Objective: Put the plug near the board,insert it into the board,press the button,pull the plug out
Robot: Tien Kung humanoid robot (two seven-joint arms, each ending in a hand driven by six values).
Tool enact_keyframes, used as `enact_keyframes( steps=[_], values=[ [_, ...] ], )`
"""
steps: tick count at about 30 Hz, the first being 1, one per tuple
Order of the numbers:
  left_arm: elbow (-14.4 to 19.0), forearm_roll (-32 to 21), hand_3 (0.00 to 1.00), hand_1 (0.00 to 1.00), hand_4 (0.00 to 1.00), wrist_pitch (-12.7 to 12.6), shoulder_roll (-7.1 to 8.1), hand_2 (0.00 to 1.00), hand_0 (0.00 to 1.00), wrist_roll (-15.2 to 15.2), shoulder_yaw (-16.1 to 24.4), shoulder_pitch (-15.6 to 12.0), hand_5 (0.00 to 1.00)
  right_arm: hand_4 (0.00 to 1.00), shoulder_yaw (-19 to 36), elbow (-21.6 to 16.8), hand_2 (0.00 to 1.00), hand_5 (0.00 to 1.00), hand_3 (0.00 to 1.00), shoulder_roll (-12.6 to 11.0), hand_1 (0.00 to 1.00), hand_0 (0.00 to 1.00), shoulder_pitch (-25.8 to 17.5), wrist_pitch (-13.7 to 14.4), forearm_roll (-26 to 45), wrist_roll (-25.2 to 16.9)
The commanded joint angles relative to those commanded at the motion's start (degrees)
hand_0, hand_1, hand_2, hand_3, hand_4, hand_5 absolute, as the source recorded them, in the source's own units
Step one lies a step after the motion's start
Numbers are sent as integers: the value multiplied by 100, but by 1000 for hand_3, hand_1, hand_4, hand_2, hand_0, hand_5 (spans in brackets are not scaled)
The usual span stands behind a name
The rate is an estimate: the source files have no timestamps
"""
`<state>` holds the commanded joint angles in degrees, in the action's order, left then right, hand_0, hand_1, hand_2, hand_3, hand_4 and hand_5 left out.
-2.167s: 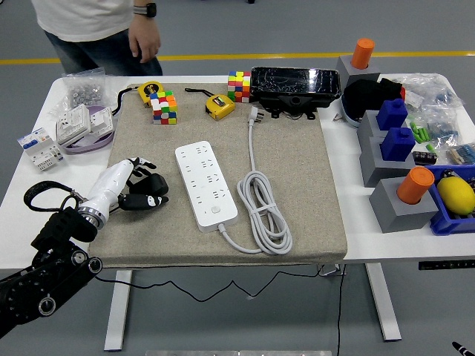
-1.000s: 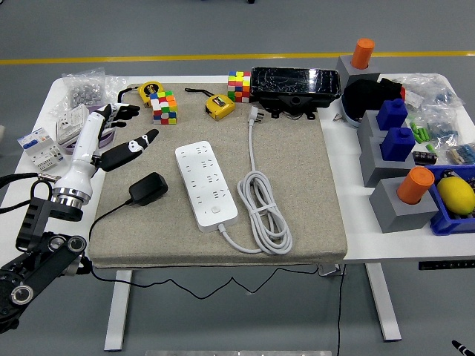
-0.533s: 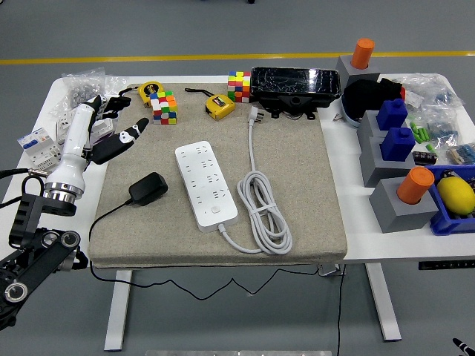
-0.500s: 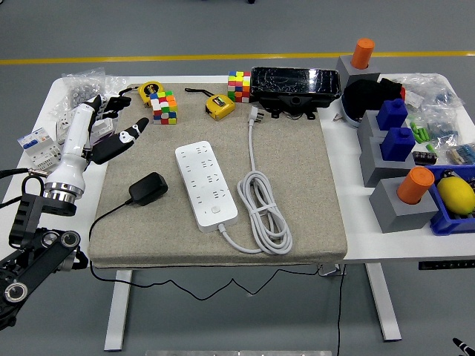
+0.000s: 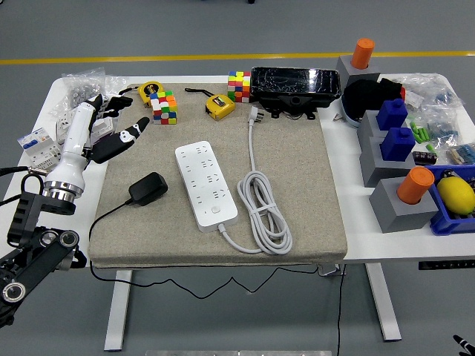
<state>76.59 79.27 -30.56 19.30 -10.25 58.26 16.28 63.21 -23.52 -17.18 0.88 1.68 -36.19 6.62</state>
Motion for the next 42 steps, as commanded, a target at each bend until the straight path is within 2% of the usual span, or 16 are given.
enact_keyframes(
  steps=[17,42],
  values=[
    [39,42,616,685,872,115,-2,656,611,105,84,-97,426,974,132,1,677,492,604,74,663,570,-45,16,-48,-5],
    [102,178,620,688,870,333,95,667,620,325,-200,-303,427,974,397,82,677,495,605,224,664,570,-192,55,-103,-7]
  ],
)
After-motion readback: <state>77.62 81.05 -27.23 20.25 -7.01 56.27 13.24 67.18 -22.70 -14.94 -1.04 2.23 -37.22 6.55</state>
